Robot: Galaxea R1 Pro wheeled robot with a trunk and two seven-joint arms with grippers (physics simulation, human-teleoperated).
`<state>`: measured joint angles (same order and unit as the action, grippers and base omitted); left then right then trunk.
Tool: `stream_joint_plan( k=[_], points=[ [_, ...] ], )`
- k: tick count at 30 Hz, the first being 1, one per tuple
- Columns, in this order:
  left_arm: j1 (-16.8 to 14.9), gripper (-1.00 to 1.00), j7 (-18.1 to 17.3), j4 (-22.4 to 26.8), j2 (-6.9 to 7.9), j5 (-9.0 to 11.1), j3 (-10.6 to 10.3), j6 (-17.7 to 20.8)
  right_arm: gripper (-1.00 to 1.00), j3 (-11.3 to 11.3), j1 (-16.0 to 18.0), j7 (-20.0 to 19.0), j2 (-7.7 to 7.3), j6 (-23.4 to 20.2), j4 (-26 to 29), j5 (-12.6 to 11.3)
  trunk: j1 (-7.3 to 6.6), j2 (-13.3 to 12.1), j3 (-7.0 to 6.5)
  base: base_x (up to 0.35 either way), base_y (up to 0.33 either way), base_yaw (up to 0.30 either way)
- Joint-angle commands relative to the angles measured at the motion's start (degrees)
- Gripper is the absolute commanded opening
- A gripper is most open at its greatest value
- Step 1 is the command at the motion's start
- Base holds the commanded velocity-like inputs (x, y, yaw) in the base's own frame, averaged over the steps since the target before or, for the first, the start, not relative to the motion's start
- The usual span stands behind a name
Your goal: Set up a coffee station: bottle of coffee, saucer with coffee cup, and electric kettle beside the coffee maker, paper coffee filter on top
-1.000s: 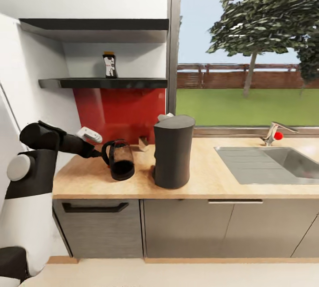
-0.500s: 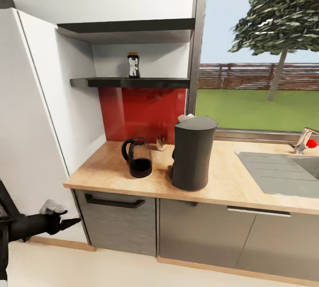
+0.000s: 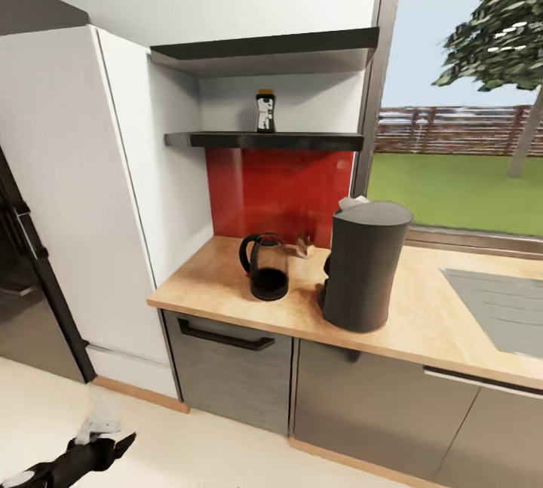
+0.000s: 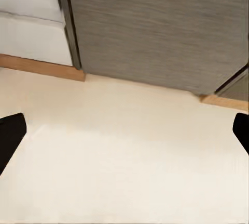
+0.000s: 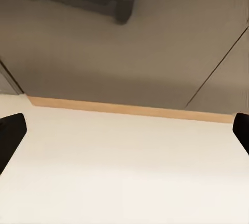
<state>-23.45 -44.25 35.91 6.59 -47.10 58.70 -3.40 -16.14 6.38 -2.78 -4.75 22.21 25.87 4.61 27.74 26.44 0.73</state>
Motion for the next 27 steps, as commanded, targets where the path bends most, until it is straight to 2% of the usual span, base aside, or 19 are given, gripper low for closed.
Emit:
stream_joint_plan(
  k=[1, 2, 6, 8, 10, 11, 14, 19, 23, 27],
  points=[
    [-0.09, 1.0, 5.07, -2.13, -0.06, -0.4, 0.43, -0.63, 1.0, -0.46, 0.04, -0.29, 0.04, 0.2, -0.03, 0.49, 0.03, 0.09, 0.07, 0.0, 0.0, 0.277],
    [-0.07, 1.0, 7.59, -3.15, -0.06, -0.36, 0.43, -0.74, 1.0, -0.47, 0.04, -0.3, 0.04, 0.19, -0.03, 0.48, 0.03, 0.09, 0.07, 0.0, 0.0, 0.277],
    [-0.01, 1.0, 26.78, -12.04, -0.02, -0.45, 0.51, -4.52, 1.0, -0.47, 0.04, -0.3, 0.03, 0.19, -0.1, 0.54, 0.03, 0.09, 0.07, 0.0, 0.0, 0.277],
    [0.07, 1.0, 39.82, -18.71, 0.0, -0.76, 0.38, -8.25, 1.0, -0.47, 0.04, -0.29, 0.01, 0.2, -0.51, 0.51, 0.03, 0.09, 0.07, 0.0, 0.0, 0.277],
    [0.08, 1.0, 46.38, -22.16, 0.0, -1.23, -0.04, -9.26, 1.0, -0.47, 0.04, -0.24, 0.01, 0.2, -1.32, 0.49, 0.03, 0.09, 0.07, 0.0, 0.0, 0.268],
    [0.09, 1.0, 48.37, -23.43, 0.0, -1.63, -0.37, -9.51, 1.0, -0.47, 0.04, -0.25, 0.01, 0.2, -1.75, 0.49, 0.03, 0.09, 0.07, 0.0, 0.0, 0.179],
    [0.11, 1.0, 51.14, -25.84, -0.04, -2.43, -0.98, -9.93, 1.0, -0.47, 0.04, -0.29, -0.01, 0.13, -3.46, 0.55, 0.03, 0.09, 0.07, 0.0, 0.0, 0.091],
    [0.11, 1.0, 51.72, -27.95, -0.22, -2.82, -1.11, -10.03, 1.0, -0.52, 0.04, -0.29, -0.7, 0.12, -5.37, 0.54, 0.03, 0.09, 0.07, 0.0, 0.0, 0.014],
    [0.15, 1.0, 51.83, -28.53, 0.15, -2.75, -1.07, -10.25, 1.0, -0.62, 0.04, -0.14, -1.99, 0.19, -6.72, 0.42, 0.03, 0.09, 0.07, 0.0, 0.0, 0.002],
    [0.16, 1.0, 51.86, -28.6, 0.11, -2.46, -1.05, -10.27, 1.0, -0.58, 0.04, -0.13, -2.08, 0.19, -6.85, 0.4, 0.03, 0.09, 0.07, 0.0, 0.0, 0.0]
  ],
)
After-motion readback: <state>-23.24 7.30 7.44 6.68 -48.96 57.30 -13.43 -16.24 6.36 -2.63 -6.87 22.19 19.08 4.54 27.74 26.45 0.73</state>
